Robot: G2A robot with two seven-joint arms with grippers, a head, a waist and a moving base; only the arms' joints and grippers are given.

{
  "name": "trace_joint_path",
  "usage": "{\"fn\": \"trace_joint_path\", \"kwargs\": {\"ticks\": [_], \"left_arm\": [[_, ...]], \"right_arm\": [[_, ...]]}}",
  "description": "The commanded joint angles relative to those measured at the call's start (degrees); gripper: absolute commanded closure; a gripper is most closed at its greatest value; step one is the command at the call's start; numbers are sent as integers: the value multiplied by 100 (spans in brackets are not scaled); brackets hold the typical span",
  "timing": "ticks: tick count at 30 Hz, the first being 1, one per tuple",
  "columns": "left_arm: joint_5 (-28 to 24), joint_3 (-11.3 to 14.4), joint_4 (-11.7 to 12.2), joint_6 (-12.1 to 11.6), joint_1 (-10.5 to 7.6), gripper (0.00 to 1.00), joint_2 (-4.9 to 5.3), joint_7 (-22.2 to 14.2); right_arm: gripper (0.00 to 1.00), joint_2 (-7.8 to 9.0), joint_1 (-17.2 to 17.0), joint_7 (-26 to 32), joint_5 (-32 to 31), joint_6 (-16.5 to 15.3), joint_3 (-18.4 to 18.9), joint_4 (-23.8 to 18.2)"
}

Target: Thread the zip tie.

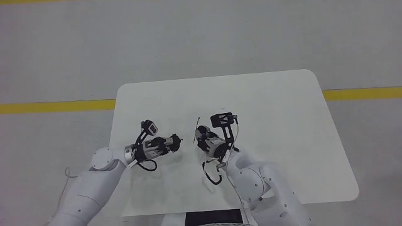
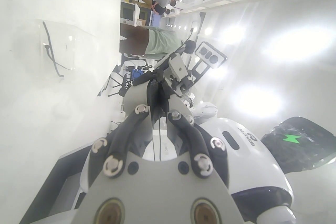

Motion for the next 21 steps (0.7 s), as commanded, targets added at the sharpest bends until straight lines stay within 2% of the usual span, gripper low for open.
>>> {"fn": "trace_joint_path", "kwargs": {"ticks": [1, 7, 10, 15, 21], "left_arm": [[4, -5, -3, 0, -1, 100, 0, 3], [4, -5, -3, 0, -1, 100, 0, 3], [19, 32, -43, 44, 21, 100, -11, 153], [79, 173, -82, 76, 70, 100, -43, 369], [21, 245, -60, 65, 55, 100, -69, 471]], "right_arm": [[100, 1, -2, -2, -9, 3, 1, -4], [100, 1, -2, -2, -9, 3, 1, -4], [100, 8, -7, -329, -211, -61, -106, -5], [100, -1, -6, -953, -666, 37, -413, 125], [100, -11, 70, -1132, -799, 158, -597, 279]]}}
